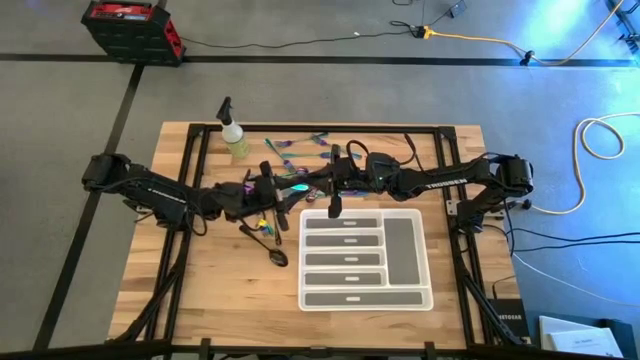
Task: Sort silverware
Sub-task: Put the black spoon into the white silverware tray
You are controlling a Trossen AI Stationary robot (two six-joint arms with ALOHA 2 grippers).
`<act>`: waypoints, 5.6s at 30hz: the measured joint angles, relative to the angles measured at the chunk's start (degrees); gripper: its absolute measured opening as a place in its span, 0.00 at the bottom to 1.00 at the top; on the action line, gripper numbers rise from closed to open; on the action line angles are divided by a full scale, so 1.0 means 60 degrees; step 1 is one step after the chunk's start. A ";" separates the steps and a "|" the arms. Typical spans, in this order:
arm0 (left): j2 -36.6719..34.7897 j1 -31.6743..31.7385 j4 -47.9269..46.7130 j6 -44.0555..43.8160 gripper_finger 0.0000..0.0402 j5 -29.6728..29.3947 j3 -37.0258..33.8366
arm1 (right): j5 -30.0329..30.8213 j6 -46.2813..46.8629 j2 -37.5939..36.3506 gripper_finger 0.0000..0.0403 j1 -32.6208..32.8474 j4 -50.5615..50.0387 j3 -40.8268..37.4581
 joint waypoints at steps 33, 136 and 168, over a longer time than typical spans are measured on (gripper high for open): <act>0.0004 0.0430 -0.1843 -0.0050 0.34 0.0612 -0.0004 | 0.1498 0.1175 -0.1351 0.00 0.0843 0.2079 -0.1942; 0.6400 -0.0534 0.4131 0.0951 0.03 -0.0290 0.2761 | 0.6196 0.1100 -0.1126 0.00 0.2758 0.5982 -0.4095; 0.6390 -0.0510 0.3947 0.2914 0.00 -0.2344 0.2755 | 0.6267 0.2324 -0.1138 0.00 0.2765 0.2927 -0.4095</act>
